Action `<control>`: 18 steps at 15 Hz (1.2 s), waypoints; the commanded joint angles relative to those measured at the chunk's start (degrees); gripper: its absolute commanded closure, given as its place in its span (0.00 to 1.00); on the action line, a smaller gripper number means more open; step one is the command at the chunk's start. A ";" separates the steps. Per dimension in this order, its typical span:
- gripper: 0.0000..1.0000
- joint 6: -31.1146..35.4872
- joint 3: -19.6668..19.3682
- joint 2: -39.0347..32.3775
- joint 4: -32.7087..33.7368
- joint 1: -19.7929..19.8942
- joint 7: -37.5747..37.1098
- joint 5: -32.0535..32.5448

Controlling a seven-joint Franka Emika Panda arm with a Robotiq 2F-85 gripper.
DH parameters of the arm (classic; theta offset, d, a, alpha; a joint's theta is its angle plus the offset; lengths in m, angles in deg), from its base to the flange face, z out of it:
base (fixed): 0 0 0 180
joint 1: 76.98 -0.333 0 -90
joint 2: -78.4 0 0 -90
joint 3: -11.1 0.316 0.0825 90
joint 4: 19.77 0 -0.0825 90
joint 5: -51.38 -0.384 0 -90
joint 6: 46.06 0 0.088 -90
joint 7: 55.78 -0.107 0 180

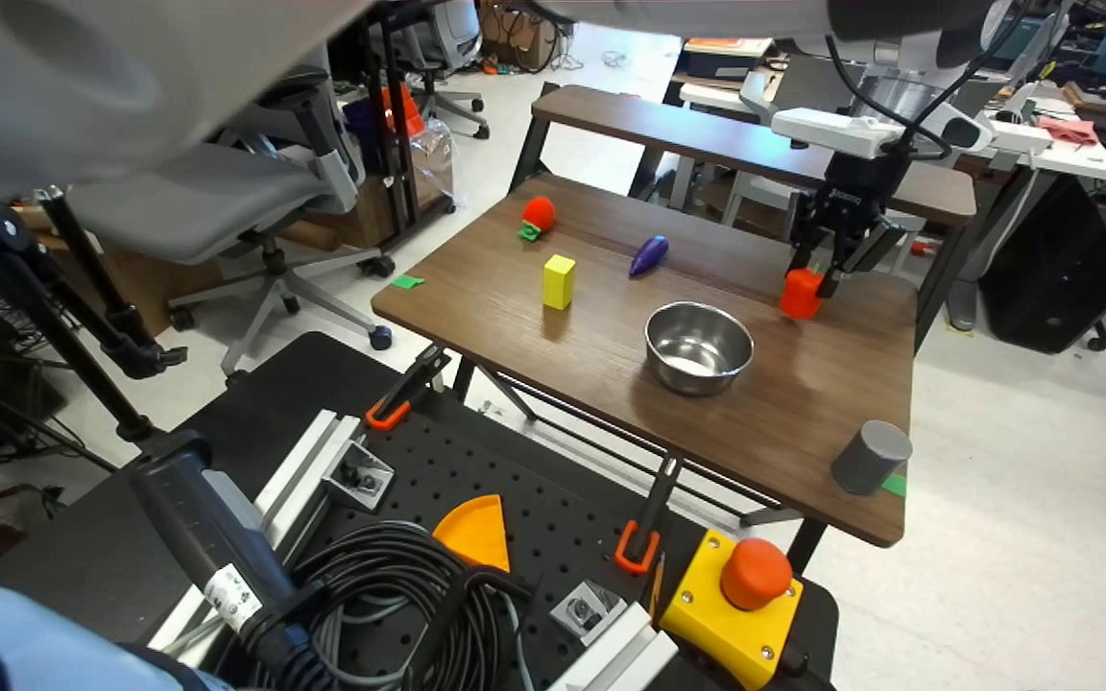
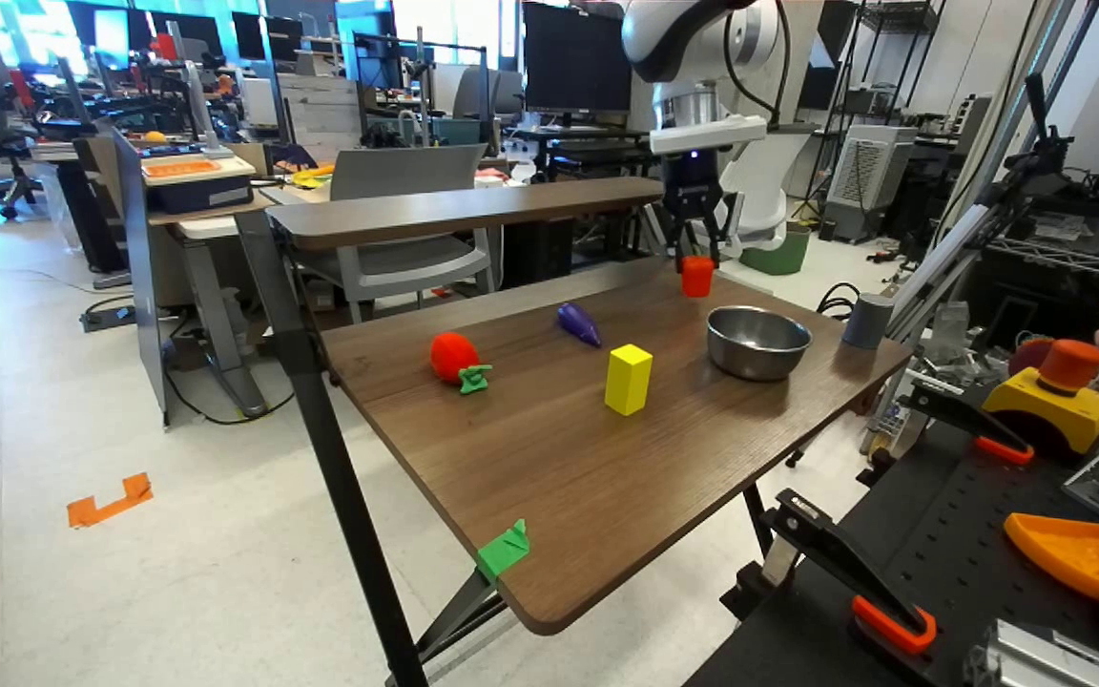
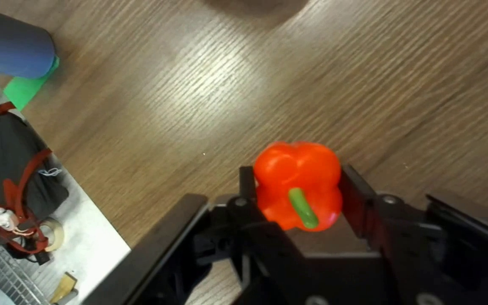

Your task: Remove the orange object from the bowl and put it on the table

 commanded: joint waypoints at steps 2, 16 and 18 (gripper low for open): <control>0.75 -3.60 -0.74 -6.56 10.22 0.12 -1.64 2.23; 0.00 -1.63 2.64 1.89 6.95 -0.18 17.72 1.82; 0.00 -1.64 2.87 3.86 5.15 -0.10 19.37 1.82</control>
